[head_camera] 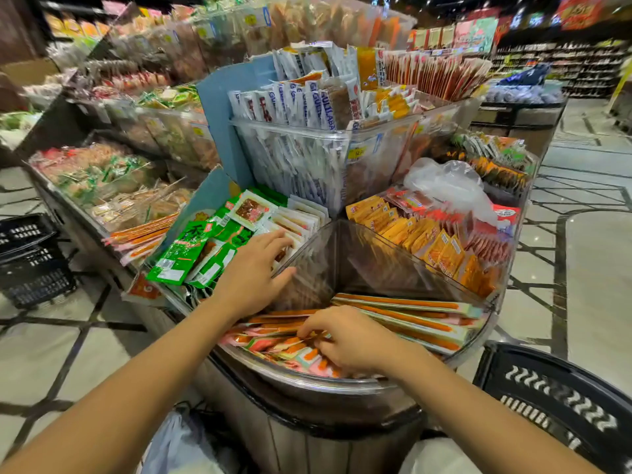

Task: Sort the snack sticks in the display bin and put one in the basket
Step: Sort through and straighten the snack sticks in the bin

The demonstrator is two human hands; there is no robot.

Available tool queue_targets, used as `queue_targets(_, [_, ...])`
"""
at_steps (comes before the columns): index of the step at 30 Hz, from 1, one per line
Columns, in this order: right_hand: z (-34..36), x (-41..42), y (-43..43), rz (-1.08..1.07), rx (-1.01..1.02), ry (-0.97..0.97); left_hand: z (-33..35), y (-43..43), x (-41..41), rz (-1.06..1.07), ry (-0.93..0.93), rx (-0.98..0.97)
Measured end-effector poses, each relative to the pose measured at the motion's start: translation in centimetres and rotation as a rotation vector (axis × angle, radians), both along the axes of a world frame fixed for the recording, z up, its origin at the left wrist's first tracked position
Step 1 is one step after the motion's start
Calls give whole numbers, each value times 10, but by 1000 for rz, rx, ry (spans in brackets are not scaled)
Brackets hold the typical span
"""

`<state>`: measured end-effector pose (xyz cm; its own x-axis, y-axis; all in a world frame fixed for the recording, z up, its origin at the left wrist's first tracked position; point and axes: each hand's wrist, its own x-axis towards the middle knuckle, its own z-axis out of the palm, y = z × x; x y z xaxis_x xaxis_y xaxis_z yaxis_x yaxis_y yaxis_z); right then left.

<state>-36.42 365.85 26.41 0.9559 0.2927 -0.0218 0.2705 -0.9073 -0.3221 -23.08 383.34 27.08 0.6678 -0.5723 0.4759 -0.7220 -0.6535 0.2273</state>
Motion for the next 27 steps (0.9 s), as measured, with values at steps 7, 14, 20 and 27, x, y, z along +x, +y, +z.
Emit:
queue_targets(7, [-1,-1,2,71,-35,-55,-3,-1,2,3,0,-19])
queue_targets(14, [-6,0,0,100,-22,-35,-2,-1,0,12,4,-22])
queue_targets(20, [-4,-4,1,112,10,-42,-1,-1,-2,19,4,-28])
queue_targets(27, [3,-10,2,170,38,-106,-1,-1,-3,26,5,-33])
